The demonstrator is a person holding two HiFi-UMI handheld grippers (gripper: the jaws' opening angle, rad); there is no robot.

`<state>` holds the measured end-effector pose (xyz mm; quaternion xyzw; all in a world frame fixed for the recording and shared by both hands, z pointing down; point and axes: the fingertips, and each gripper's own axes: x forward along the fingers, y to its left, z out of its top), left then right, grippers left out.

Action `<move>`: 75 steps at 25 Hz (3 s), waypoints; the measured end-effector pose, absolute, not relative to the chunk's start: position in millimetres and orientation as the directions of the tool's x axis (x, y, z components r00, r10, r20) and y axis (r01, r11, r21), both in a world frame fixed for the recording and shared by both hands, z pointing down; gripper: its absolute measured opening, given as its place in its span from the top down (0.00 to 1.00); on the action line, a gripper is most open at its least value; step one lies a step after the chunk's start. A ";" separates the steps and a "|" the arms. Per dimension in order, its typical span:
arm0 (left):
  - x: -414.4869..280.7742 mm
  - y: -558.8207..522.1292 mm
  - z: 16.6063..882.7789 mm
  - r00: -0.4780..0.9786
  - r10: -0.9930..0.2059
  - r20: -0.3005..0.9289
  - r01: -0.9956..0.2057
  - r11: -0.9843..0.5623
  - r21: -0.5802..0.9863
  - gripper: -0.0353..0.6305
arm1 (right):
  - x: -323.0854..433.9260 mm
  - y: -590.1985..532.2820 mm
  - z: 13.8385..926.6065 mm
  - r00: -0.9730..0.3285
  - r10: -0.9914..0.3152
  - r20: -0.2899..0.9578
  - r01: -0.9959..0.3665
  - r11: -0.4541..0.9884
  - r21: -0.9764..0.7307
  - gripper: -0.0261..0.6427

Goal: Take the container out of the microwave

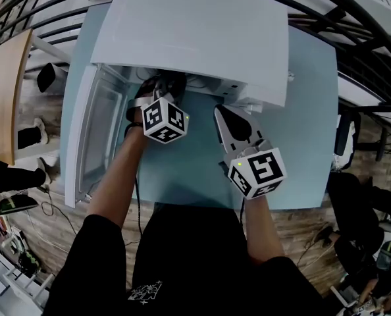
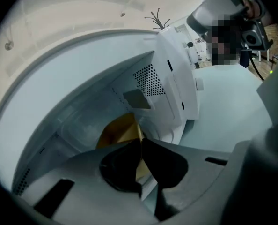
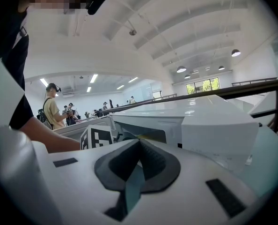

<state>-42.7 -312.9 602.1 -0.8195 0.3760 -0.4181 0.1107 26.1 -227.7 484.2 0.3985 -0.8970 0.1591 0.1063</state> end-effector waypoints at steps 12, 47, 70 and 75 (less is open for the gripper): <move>-43.1 -269.5 592.1 0.367 -0.704 0.609 -0.533 -0.695 -0.483 0.91 | 21.1 -210.3 480.2 -0.671 -0.672 0.313 -0.738 0.644 -0.200 0.95; -40.9 -159.0 582.7 0.381 -0.678 0.628 -0.548 -0.713 -0.437 0.91 | 17.6 -150.0 485.1 -0.680 -0.644 0.351 -0.723 0.667 -0.177 0.95; -50.0 -119.3 615.7 0.371 -0.655 0.659 -0.555 -0.725 -0.408 0.91 | 13.5 -124.7 508.7 -0.661 -0.633 0.403 -0.736 0.652 -0.183 0.95; -52.7 -116.7 626.1 0.366 -0.645 0.671 -0.556 -0.730 -0.398 0.91 | 10.6 -120.6 515.1 -0.660 -0.623 0.419 -0.734 0.653 -0.186 0.95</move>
